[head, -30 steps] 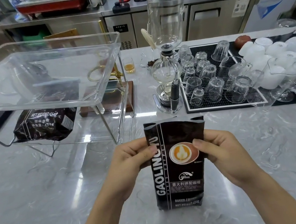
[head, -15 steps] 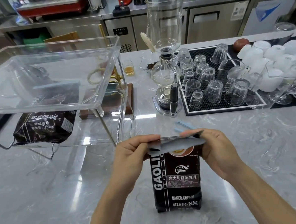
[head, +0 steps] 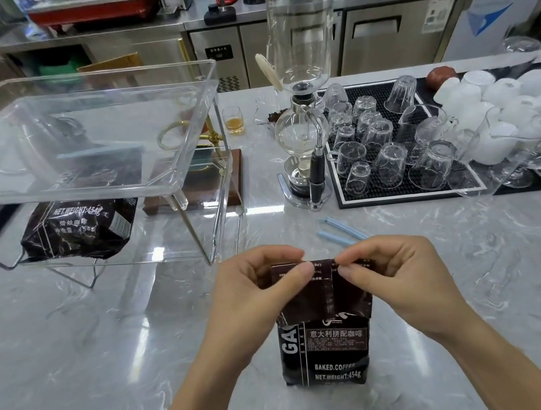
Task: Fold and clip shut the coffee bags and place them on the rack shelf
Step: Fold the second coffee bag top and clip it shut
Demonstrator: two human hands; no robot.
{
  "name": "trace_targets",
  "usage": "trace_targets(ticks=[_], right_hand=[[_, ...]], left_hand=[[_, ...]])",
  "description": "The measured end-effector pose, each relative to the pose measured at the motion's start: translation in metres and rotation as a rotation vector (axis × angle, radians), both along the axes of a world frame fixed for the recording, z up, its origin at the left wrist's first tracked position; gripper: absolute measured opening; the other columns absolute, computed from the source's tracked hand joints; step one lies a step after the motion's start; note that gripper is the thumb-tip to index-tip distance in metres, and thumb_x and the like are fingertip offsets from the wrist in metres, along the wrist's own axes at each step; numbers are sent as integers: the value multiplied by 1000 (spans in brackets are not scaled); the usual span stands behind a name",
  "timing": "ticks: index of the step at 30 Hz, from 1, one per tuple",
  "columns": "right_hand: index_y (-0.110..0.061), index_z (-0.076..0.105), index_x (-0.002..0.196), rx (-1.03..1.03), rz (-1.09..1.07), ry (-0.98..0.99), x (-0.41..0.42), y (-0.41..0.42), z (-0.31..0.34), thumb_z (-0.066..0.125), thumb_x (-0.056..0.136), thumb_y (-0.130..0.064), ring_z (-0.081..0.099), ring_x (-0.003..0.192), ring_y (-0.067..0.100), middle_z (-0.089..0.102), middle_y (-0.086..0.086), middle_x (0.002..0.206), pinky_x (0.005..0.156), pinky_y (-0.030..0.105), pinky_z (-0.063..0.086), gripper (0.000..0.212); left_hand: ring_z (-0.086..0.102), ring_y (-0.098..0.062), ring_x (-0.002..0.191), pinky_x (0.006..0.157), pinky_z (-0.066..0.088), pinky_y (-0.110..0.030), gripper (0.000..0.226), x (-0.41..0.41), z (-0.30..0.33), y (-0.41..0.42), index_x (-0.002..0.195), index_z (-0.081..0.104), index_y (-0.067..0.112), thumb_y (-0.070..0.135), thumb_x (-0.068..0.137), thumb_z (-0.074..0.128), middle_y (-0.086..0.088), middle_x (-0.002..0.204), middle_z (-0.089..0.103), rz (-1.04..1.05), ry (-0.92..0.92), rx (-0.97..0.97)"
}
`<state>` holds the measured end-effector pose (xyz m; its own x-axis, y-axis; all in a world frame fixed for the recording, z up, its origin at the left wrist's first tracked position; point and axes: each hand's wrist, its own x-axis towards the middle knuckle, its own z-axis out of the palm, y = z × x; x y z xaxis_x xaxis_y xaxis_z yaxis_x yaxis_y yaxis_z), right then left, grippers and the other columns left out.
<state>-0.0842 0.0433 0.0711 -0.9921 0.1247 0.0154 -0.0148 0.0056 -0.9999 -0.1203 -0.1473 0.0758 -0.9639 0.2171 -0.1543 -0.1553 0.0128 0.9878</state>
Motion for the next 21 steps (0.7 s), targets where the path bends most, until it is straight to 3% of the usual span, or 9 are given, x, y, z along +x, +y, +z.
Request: trace_targets(ticks=[3, 5, 8, 11, 14, 21], right_hand=[[-11, 75, 82, 24, -7, -9, 4, -3, 2, 72, 77, 10, 73, 68, 12, 79, 5, 76, 62, 18, 56, 22], [-12, 75, 88, 2, -4, -36, 6, -4, 3, 74, 76, 5, 75, 71, 15, 79, 6, 80, 64, 21, 57, 20], [-13, 78, 89, -16, 21, -95, 6, -9, 3, 78, 69, -14, 73, 68, 13, 79, 4, 78, 63, 21, 57, 20], [-12, 79, 81, -4, 2, -99, 6, -17, 0, 81, 67, -17, 68, 56, 6, 76, 0, 67, 50, 14, 50, 15], [-10, 78, 75, -44, -41, -70, 7, -22, -6, 79, 62, -24, 70, 63, 11, 77, 4, 71, 60, 21, 55, 19], [-5, 74, 69, -112, -59, 58, 7, -26, -17, 77, 68, -12, 66, 67, 14, 73, 7, 71, 67, 22, 54, 8]], left_hand=[[69, -12, 60, 51, 53, -22, 9, 5, 1, 8, 75, 79, 16, 8, 73, 83, -4, 66, 74, 39, -82, 28], [68, -11, 56, 48, 51, -20, 8, 8, 2, 11, 72, 78, 16, 9, 70, 83, -1, 62, 73, 58, -126, 72], [68, -11, 56, 52, 53, -21, 9, 14, 2, 16, 69, 79, 17, 16, 61, 82, -1, 61, 73, 87, -126, 129], [68, -11, 59, 56, 55, -20, 10, 18, 0, 19, 67, 78, 17, 19, 58, 81, -1, 61, 73, 135, -116, 156], [68, -10, 59, 56, 54, -19, 9, 21, -3, 18, 66, 78, 19, 21, 58, 79, 1, 62, 72, 131, -151, 187], [68, -10, 59, 56, 55, -20, 7, 24, -5, 23, 64, 78, 16, 21, 60, 77, -1, 62, 73, 149, -169, 224]])
